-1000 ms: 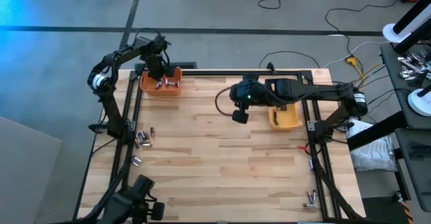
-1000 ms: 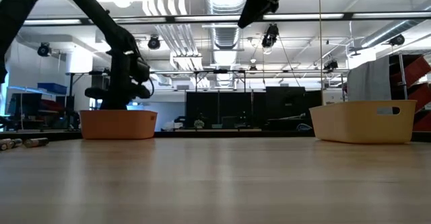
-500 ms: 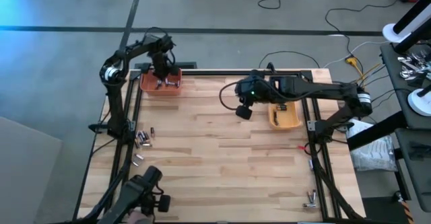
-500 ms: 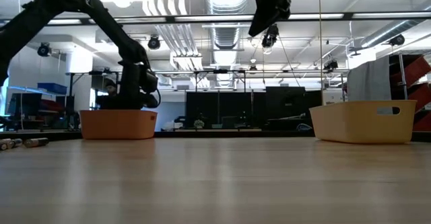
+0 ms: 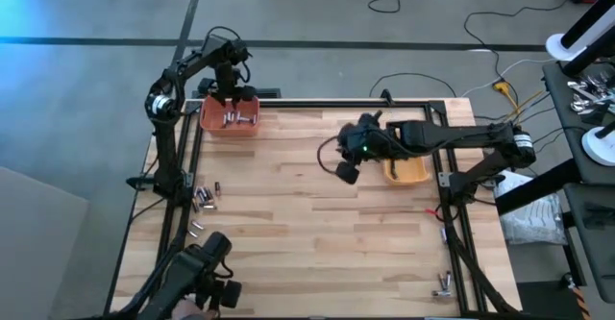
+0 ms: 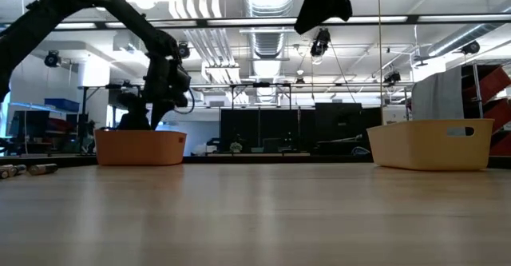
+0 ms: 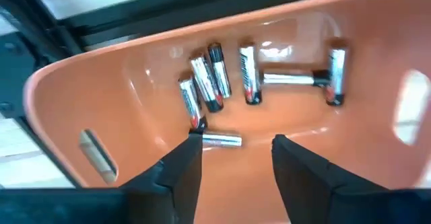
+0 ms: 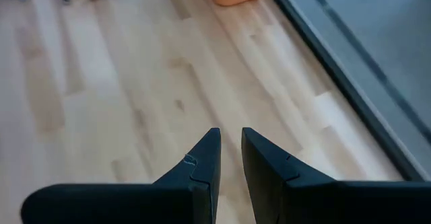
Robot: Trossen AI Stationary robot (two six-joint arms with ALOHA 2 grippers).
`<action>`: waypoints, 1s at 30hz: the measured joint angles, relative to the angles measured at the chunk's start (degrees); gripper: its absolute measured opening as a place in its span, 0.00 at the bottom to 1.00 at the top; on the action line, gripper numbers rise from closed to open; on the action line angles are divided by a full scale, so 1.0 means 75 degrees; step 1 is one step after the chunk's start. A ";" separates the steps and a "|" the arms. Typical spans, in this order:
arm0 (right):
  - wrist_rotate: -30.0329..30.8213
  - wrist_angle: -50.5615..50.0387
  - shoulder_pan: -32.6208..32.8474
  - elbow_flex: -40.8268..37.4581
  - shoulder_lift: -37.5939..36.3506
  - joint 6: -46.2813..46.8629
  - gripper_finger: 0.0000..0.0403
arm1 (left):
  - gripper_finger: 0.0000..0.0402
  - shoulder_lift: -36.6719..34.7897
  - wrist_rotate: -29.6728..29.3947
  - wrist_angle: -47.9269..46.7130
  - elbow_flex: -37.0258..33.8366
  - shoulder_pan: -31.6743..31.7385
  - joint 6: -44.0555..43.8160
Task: Sort batteries
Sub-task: Put the black battery into the yellow bin
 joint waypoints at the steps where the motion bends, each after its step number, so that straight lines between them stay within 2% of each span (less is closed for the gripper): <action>1: 0.0048 0.0001 0.0135 0.0000 0.0000 0.0153 0.13 | 0.41 -0.0138 -0.0005 -0.0020 -0.0002 -0.0051 0.0050; 7: 0.0522 0.0147 0.0902 0.0000 0.0012 0.1050 0.13 | 0.42 -0.1483 0.0010 0.0250 -0.0854 -0.0573 0.0226; 13: 0.1121 0.0758 0.1762 -0.0002 0.0015 0.1773 0.13 | 0.42 -0.3227 -0.0013 0.0637 -0.2908 -0.1323 -0.0180; 18: 0.1288 0.1707 0.2315 -0.0206 0.0017 0.2185 0.13 | 0.43 -0.4885 0.0027 0.1160 -0.5151 -0.2486 -0.1162; 23: 0.1293 0.2729 0.2779 -0.0472 0.0020 0.2976 0.13 | 0.43 -0.6200 -0.0018 0.1929 -0.7154 -0.3622 -0.3000; 27: 0.1335 0.3406 0.3311 -0.0710 0.0020 0.3629 0.13 | 0.43 -0.6815 0.0079 0.2632 -0.8381 -0.4026 -0.3880; 30: 0.1658 0.3595 0.3769 -0.0894 0.0024 0.4043 0.13 | 0.43 -0.7021 0.0094 0.2943 -0.9005 -0.4049 -0.4369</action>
